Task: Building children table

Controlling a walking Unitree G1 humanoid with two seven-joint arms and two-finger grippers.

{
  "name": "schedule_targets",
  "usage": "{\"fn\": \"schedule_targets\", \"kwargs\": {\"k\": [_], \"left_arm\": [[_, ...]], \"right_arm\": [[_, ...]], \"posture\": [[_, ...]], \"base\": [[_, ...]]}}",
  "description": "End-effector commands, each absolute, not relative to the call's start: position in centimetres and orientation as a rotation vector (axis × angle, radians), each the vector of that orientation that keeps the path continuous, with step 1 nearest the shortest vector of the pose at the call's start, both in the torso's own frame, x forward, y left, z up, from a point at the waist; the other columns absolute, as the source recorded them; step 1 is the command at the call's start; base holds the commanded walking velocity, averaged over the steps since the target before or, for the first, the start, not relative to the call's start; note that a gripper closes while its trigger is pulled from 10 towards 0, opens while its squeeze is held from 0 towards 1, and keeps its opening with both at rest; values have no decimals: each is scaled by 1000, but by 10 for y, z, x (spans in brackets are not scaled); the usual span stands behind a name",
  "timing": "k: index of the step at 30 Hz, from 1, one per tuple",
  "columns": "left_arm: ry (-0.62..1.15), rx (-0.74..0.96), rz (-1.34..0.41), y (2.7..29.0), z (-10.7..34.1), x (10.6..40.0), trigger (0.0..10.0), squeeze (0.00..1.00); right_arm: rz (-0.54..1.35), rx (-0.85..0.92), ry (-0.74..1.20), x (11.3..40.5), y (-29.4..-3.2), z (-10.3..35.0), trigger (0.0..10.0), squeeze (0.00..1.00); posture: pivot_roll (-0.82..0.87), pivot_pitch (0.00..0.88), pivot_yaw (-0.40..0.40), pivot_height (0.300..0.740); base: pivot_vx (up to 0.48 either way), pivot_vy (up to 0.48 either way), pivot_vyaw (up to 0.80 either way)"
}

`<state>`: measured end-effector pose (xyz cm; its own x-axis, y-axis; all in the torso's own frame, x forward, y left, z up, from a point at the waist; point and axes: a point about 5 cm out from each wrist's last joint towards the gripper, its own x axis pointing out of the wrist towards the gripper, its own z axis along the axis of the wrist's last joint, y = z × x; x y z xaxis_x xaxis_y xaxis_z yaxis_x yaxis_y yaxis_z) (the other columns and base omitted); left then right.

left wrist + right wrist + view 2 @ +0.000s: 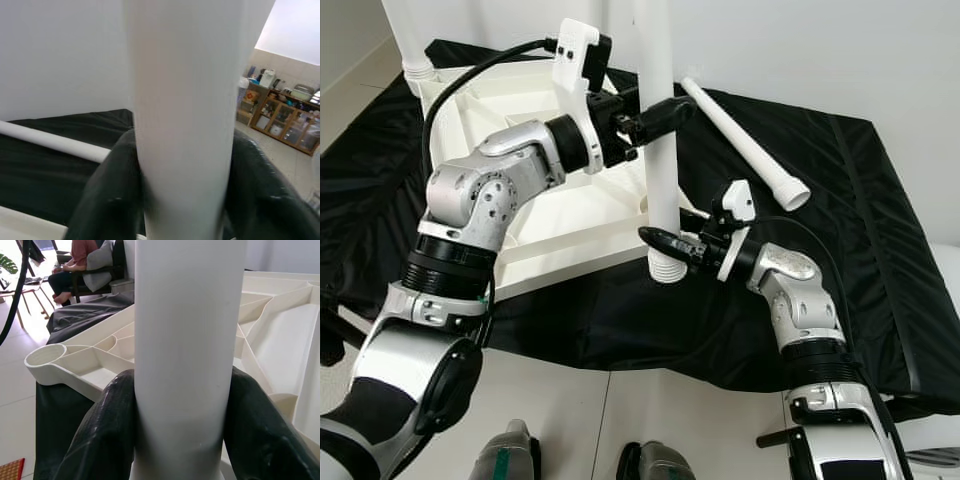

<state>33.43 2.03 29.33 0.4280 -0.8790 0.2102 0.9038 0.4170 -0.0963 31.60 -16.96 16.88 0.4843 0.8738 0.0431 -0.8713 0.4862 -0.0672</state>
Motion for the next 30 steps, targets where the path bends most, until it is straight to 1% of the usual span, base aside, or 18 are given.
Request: {"fn": "schedule_targets", "kwargs": {"k": [1,5,15,16,17,18,20,21,23,24,27,28,30], "left_arm": [[-134,-177,-1190,15,295,330,0,0],[-151,-160,-1196,13,296,328,0,0],[-187,-135,-1128,15,302,331,0,0],[-189,-125,-1118,14,303,331,9882,0],[-189,-125,-1118,14,303,331,9882,0],[-189,-115,-1109,14,303,331,10000,0],[-189,-115,-1109,14,303,331,10000,0],[-193,-106,-1100,13,304,331,10000,0],[-193,-106,-1100,13,304,331,10000,0],[-203,-97,-1080,12,305,331,10000,0],[-209,-93,-1070,12,306,331,10000,0],[-223,-85,-1050,11,309,332,10000,0],[-223,-85,-1050,11,309,332,10000,0]], "right_arm": [[1050,-68,-106,318,-171,175,10000,0],[1011,-58,-136,322,-169,182,10000,0],[931,-19,-123,330,-169,186,10000,0],[921,-7,-123,331,-168,186,10000,98],[921,-7,-123,331,-168,186,10000,98],[911,5,-126,332,-167,188,10000,361],[911,5,-126,332,-167,188,10000,361],[898,17,-128,333,-166,188,10000,1000],[898,17,-128,333,-166,188,10000,1000],[863,31,-135,335,-166,190,10000,1000],[844,36,-138,337,-167,190,10000,1000],[803,37,-143,339,-167,192,10000,1000],[803,37,-143,339,-167,192,10000,1000]], "posture": [[70,3,-82,740],[71,4,-84,740],[70,10,-88,740],[69,9,-88,740],[69,9,-88,740],[70,7,-89,740],[70,7,-89,740],[70,6,-91,740],[70,6,-91,740],[67,4,-92,740],[66,4,-93,740],[65,3,-95,740],[65,3,-95,740]], "base": [[0,0,0],[0,0,0],[0,0,0],[0,0,0],[0,0,0],[0,0,0],[0,0,0],[0,0,0],[0,0,0],[0,0,0],[0,0,0],[0,0,0],[0,0,0]]}}
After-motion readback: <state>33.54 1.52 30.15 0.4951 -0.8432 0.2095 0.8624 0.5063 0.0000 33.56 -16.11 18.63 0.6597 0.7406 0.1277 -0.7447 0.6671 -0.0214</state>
